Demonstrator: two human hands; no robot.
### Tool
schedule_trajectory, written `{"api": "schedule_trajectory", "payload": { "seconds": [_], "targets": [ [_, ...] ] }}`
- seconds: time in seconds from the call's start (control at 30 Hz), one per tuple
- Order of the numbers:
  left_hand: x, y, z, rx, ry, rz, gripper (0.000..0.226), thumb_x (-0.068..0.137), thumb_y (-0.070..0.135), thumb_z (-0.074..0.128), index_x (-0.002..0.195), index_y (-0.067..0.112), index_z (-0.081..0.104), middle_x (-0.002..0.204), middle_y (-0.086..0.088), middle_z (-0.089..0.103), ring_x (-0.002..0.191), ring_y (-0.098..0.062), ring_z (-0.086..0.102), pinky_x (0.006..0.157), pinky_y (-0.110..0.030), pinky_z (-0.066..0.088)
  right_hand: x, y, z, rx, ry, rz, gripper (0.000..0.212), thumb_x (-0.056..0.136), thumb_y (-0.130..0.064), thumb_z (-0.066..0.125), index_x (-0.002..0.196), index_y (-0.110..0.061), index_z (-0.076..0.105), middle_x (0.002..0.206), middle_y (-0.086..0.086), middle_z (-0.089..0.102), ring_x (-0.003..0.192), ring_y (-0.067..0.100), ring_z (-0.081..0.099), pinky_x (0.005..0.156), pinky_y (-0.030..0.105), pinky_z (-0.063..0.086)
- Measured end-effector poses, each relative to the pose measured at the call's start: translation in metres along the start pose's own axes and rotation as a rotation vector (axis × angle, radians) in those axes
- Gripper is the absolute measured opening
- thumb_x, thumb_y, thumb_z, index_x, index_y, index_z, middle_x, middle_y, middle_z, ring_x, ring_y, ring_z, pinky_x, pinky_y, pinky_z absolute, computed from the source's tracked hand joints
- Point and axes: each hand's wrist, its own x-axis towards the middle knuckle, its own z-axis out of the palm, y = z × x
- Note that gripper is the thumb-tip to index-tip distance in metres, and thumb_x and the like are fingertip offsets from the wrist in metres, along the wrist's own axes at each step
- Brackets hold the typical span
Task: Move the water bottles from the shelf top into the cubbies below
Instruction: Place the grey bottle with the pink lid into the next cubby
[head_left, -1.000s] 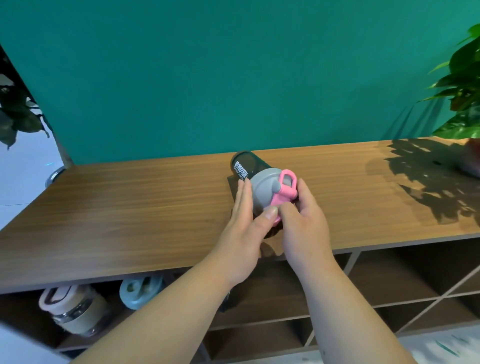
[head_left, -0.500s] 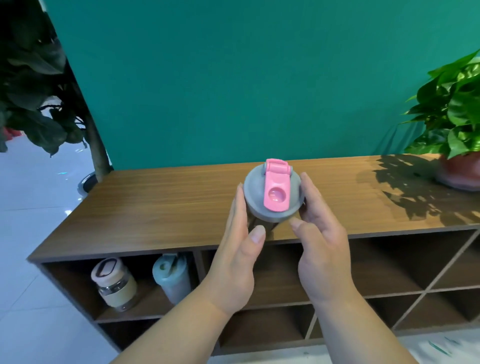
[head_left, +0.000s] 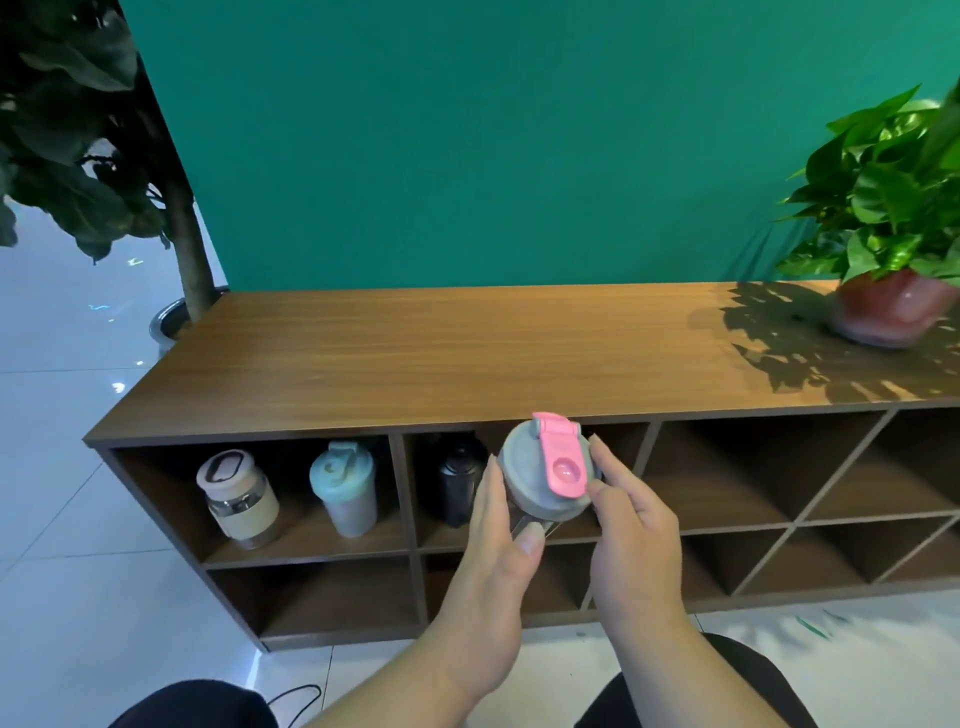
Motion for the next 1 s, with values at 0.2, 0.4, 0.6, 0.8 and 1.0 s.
{"api": "schedule_trajectory", "payload": {
  "seconds": [0.2, 0.4, 0.6, 0.8, 1.0],
  "targets": [
    [0.021, -0.041, 0.001, 0.109, -0.012, -0.083, 0.079, 0.083, 0.059, 0.045, 0.155, 0.031, 0.029, 0.157, 0.017, 0.031, 0.140, 0.018, 0.029, 0.102, 0.003, 0.027, 0.030, 0.029, 0.008, -0.001, 0.084, 0.188, 0.037, 0.095, -0.015, 0.053, 0.129, -0.018, 0.067, 0.120, -0.007, 0.068, 0.106, 0.005, 0.059, 0.079, 0.018, 0.046],
    [0.072, -0.086, 0.002, 0.035, 0.068, -0.223, 0.066, 0.081, 0.031, 0.051, 0.146, 0.039, 0.040, 0.149, 0.011, 0.042, 0.135, 0.009, 0.042, 0.108, -0.013, 0.037, 0.083, 0.051, 0.016, -0.084, 0.052, 0.256, 0.031, 0.097, -0.017, 0.053, 0.071, -0.020, 0.070, 0.062, -0.016, 0.067, 0.068, 0.006, 0.061, 0.069, 0.027, 0.049],
    [0.107, -0.133, -0.004, 0.050, 0.072, -0.342, 0.082, 0.069, 0.036, 0.054, 0.149, 0.038, 0.036, 0.155, 0.009, 0.037, 0.143, -0.008, 0.038, 0.123, -0.047, 0.030, 0.137, 0.104, 0.018, -0.140, 0.039, 0.267, 0.031, 0.100, -0.018, 0.046, 0.116, -0.011, 0.072, 0.103, 0.001, 0.073, 0.103, 0.023, 0.067, 0.084, 0.031, 0.052],
    [0.127, -0.152, -0.002, 0.026, 0.062, -0.338, 0.084, 0.064, 0.035, 0.057, 0.145, 0.042, 0.035, 0.155, 0.005, 0.037, 0.143, -0.008, 0.038, 0.123, -0.040, 0.030, 0.164, 0.127, 0.018, 0.104, 0.076, 0.391, 0.032, 0.093, -0.021, 0.048, 0.094, -0.019, 0.080, 0.096, 0.000, 0.078, 0.100, 0.020, 0.068, 0.082, 0.029, 0.047],
    [0.147, -0.163, -0.007, 0.014, 0.084, -0.302, 0.086, 0.062, 0.032, 0.058, 0.145, 0.038, 0.037, 0.153, 0.003, 0.044, 0.142, -0.011, 0.041, 0.123, -0.041, 0.030, 0.171, 0.135, 0.021, 0.163, 0.107, 0.358, 0.037, 0.084, 0.001, 0.047, 0.092, -0.020, 0.076, 0.098, 0.000, 0.076, 0.101, 0.019, 0.067, 0.089, 0.032, 0.045]
  ]
}}
